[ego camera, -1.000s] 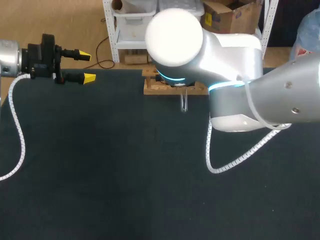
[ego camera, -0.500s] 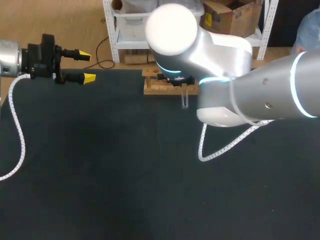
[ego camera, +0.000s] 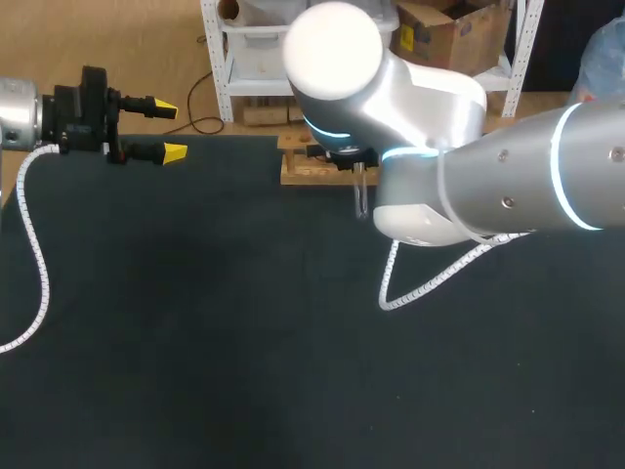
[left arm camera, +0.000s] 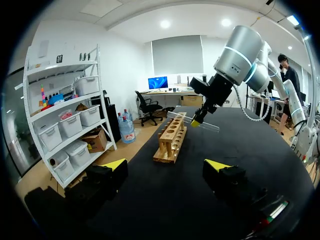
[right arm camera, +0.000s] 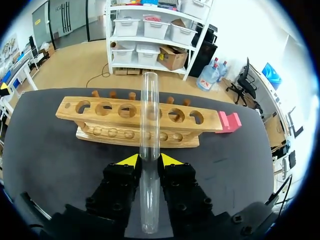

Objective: Grasp the test tube, adjust it, and insert it.

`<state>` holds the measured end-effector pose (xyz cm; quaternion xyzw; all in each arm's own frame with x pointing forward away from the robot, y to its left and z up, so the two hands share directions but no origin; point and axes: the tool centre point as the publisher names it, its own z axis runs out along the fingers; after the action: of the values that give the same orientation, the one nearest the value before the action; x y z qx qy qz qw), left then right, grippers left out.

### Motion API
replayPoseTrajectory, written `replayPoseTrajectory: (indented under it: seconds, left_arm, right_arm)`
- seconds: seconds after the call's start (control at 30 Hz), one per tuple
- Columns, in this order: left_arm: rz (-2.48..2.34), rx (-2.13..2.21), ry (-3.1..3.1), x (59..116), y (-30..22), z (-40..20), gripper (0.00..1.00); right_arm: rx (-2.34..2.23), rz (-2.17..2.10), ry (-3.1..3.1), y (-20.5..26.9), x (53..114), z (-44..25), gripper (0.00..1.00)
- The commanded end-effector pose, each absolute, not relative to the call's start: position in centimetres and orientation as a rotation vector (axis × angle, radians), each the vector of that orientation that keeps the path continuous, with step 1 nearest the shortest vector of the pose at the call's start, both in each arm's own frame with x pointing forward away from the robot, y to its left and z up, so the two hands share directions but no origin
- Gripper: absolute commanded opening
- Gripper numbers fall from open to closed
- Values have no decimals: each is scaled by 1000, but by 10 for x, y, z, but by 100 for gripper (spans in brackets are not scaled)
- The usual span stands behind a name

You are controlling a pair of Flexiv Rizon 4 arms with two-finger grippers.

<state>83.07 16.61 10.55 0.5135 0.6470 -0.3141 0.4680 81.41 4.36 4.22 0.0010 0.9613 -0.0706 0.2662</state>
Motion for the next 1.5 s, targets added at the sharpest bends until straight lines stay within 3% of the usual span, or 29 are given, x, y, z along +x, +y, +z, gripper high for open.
replayPoseTrajectory:
  seconds: [0.03,0.67,1.5]
  left_arm:
    - [-767,1258,1585,829,166,105,100]
    - [-767,1258,1585,829,166,105,100]
    - [-767,1258,1585,829,166,105,100]
  right_arm:
    - [1,-188,2606,43,818,39,0]
    - [-5,-182,2637,39,819,31,0]
    - [-41,236,2244,22,774,141,0]
